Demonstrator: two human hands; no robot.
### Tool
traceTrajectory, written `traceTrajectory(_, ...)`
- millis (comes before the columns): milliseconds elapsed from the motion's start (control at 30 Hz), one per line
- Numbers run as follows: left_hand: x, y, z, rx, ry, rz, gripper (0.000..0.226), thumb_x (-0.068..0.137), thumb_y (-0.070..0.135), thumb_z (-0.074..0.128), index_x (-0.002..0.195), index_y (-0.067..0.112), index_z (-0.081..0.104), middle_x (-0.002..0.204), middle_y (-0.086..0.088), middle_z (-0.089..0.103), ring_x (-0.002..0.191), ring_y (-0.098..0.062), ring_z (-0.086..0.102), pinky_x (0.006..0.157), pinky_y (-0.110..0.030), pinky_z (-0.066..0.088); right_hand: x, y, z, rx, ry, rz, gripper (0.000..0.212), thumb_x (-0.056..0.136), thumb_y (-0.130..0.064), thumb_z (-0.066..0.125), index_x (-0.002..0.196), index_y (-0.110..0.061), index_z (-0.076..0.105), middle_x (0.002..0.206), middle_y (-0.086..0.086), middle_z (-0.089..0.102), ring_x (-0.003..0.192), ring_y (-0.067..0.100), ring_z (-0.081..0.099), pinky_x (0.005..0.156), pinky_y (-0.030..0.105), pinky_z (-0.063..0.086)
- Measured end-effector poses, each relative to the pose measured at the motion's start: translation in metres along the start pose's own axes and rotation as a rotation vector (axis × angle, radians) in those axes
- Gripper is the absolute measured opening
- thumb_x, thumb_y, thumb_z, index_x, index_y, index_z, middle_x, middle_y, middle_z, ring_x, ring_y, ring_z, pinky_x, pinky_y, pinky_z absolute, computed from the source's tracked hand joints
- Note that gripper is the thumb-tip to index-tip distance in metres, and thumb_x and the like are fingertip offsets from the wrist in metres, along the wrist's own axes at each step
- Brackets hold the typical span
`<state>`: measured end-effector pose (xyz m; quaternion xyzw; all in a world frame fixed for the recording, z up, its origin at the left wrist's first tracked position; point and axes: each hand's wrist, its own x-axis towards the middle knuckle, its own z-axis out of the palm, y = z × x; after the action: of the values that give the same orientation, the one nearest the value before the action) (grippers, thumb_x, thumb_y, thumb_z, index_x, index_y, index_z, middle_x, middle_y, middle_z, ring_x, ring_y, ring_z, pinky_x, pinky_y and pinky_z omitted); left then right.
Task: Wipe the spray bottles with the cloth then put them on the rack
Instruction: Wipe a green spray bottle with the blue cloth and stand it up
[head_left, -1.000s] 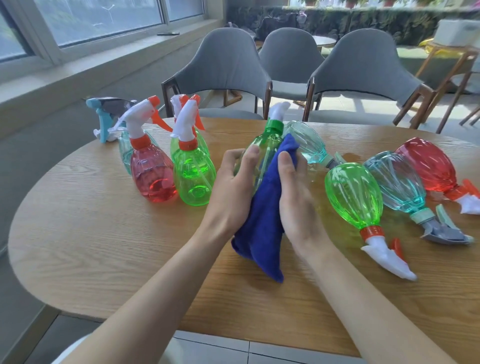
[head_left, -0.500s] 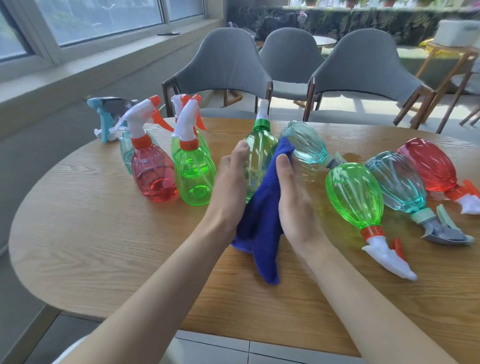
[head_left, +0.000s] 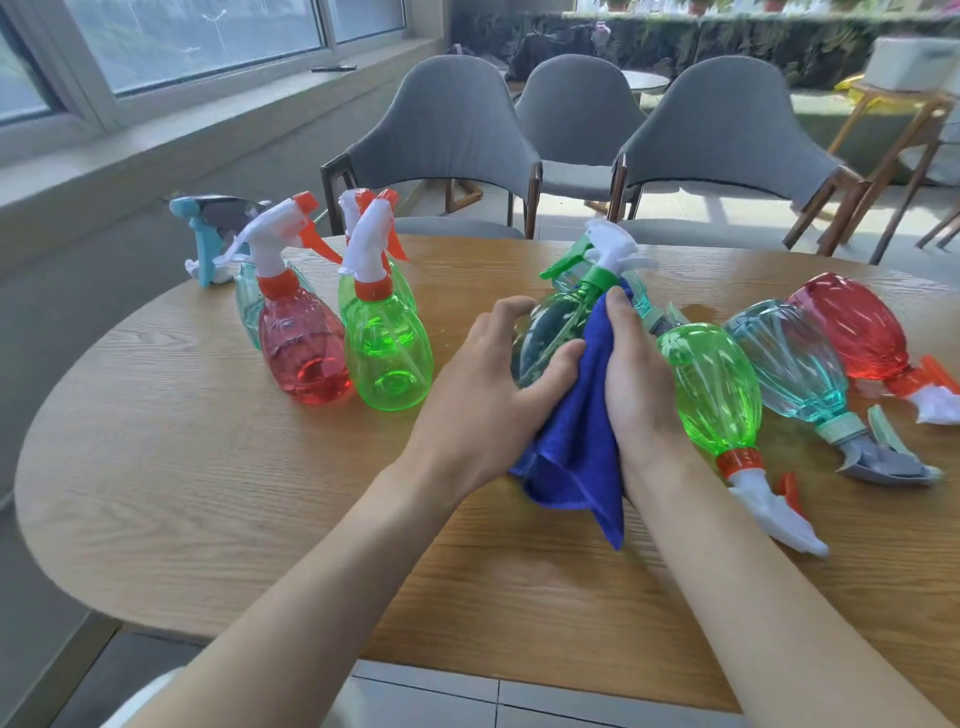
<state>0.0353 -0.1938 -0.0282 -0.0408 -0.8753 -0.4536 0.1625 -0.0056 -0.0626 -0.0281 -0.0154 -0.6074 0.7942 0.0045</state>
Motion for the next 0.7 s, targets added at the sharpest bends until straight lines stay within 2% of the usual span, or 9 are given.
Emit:
traceTrajectory(33,0.0,0.0,0.001,0.06,0.008,0.006,0.052,0.097,0.066,0.057,0.142,0.041,0.047,0.129,0.013,0.063,0.111,-0.008,0.064,0.096,-0.035,0.051,-0.001,0.001,0.003,0.0,0.011,-0.01,0.037,0.106,-0.051,0.056,0.121,-0.021,0.07,0.092,-0.008,0.074,0.088,0.011,0.072,0.087,0.037,0.057)
traceTrajectory(133,-0.001,-0.002,0.001,0.157,0.046,0.016,0.057,0.098,0.062,0.057,0.148,0.038,0.043,0.135,0.01,0.058,0.119,-0.014,0.06,0.097,-0.038,0.052,-0.005,0.008,0.007,0.003,-0.022,0.003,0.028,0.109,-0.047,0.051,0.123,-0.026,0.064,0.081,-0.014,0.066,0.08,0.008,0.066,0.084,0.036,0.054)
traceTrajectory(233,0.001,-0.002,-0.005,0.169,0.032,0.037,0.058,0.097,0.062,0.057,0.147,0.037,0.044,0.135,0.011,0.057,0.119,-0.012,0.06,0.096,-0.037,0.051,-0.008,0.007,0.006,0.075,-0.059,0.064,0.028,0.109,-0.048,0.053,0.119,-0.026,0.066,0.086,-0.007,0.068,0.084,0.015,0.067,0.084,0.039,0.055)
traceTrajectory(300,0.003,-0.004,-0.008,0.155,-0.004,0.067,0.06,0.096,0.064,0.058,0.147,0.034,0.047,0.134,0.012,0.057,0.116,-0.008,0.059,0.097,-0.035,0.05,-0.006,0.002,0.002,0.077,-0.051,0.104,0.032,0.108,-0.05,0.054,0.106,-0.021,0.068,0.077,-0.005,0.068,0.073,0.013,0.068,0.071,0.032,0.056)
traceTrajectory(367,0.001,-0.003,-0.009,0.146,-0.033,0.1,0.061,0.096,0.065,0.058,0.146,0.032,0.048,0.132,0.012,0.058,0.113,-0.004,0.059,0.098,-0.032,0.048,-0.003,-0.004,-0.004,0.066,-0.01,0.11,0.038,0.11,-0.047,0.053,0.086,-0.019,0.064,0.058,-0.011,0.063,0.053,0.005,0.063,0.053,0.02,0.051)
traceTrajectory(433,0.0,-0.004,-0.007,0.138,-0.045,0.112,0.06,0.096,0.064,0.058,0.146,0.032,0.048,0.131,0.013,0.058,0.111,-0.004,0.059,0.098,-0.032,0.048,-0.001,-0.006,-0.006,0.054,0.008,0.073,0.042,0.11,-0.046,0.051,0.081,-0.018,0.063,0.052,-0.014,0.062,0.047,0.001,0.061,0.048,0.016,0.047)
traceTrajectory(533,-0.002,-0.004,-0.004,0.153,-0.006,0.095,0.059,0.096,0.064,0.057,0.146,0.035,0.047,0.134,0.013,0.057,0.113,-0.007,0.059,0.094,-0.032,0.049,-0.007,-0.005,0.001,0.044,-0.019,0.071,0.042,0.11,-0.05,0.05,0.096,-0.017,0.07,0.071,-0.005,0.075,0.065,0.007,0.071,0.065,0.024,0.057)
traceTrajectory(633,0.0,-0.005,-0.003,0.168,0.063,0.087,0.058,0.095,0.063,0.055,0.145,0.035,0.045,0.134,0.012,0.057,0.114,-0.008,0.058,0.092,-0.031,0.048,-0.015,0.0,0.012,0.092,-0.024,0.085,0.047,0.109,-0.052,0.051,0.129,-0.014,0.068,0.12,0.02,0.075,0.104,0.029,0.075,0.097,0.045,0.059)
traceTrajectory(700,0.001,-0.004,-0.006,0.131,0.074,0.083,0.054,0.097,0.06,0.059,0.143,0.034,0.048,0.129,0.013,0.059,0.109,-0.004,0.059,0.09,-0.027,0.047,-0.015,0.002,0.013,0.111,-0.027,0.085,0.049,0.108,-0.054,0.052,0.131,-0.014,0.068,0.125,0.02,0.073,0.116,0.035,0.072,0.104,0.05,0.056)
